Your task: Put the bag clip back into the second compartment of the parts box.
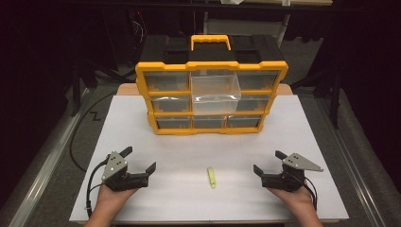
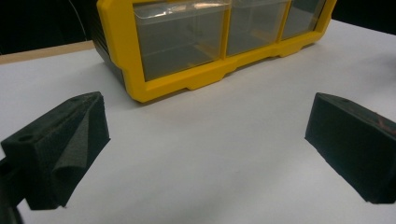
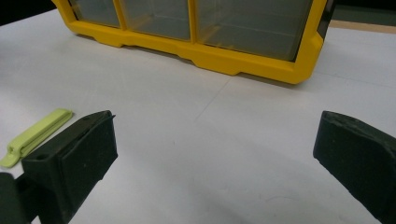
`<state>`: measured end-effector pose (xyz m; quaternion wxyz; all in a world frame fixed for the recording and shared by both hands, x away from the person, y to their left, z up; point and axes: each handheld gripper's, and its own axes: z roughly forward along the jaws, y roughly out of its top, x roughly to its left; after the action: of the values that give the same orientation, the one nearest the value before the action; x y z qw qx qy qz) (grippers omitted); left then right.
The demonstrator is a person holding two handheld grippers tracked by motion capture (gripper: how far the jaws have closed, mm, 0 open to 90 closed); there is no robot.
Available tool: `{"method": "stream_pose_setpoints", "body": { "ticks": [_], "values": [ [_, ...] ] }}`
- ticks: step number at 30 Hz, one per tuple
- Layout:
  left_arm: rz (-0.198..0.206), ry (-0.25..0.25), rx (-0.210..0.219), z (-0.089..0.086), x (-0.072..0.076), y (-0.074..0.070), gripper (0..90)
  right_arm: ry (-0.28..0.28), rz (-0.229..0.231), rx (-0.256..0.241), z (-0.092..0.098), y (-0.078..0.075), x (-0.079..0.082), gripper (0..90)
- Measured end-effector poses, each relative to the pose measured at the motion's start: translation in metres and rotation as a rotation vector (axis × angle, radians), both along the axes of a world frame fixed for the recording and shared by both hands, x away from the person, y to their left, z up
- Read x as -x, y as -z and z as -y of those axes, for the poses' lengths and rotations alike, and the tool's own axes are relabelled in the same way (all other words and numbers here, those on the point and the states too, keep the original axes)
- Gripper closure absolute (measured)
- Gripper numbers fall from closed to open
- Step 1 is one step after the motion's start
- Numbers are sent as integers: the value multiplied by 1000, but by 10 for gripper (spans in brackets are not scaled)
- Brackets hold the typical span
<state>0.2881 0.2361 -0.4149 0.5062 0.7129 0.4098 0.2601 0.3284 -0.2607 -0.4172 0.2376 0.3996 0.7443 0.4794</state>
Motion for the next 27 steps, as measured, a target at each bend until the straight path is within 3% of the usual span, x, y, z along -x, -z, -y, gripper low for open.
{"method": "stream_pose_setpoints", "body": {
  "ticks": [7, 14, 19, 25, 27],
  "values": [
    [-16, 5, -22, 0, -2, 2, 8, 7, 11, 8, 0, -2, 1, 1],
    [-13, 5, -24, 1, -3, 2, 4, -20, 11, 20, -8, -2, 0, 1],
    [-4, 4, -17, 1, -3, 1, 4, -58, 17, 30, -22, -4, 1, 1],
    [9, 35, -3, 4, -2, -2, 4, -121, -23, -4, -50, -11, -3, 1],
    [12, 42, -6, 6, -2, -3, 4, -157, -38, 29, -63, -10, -8, 2]
  ]
}}
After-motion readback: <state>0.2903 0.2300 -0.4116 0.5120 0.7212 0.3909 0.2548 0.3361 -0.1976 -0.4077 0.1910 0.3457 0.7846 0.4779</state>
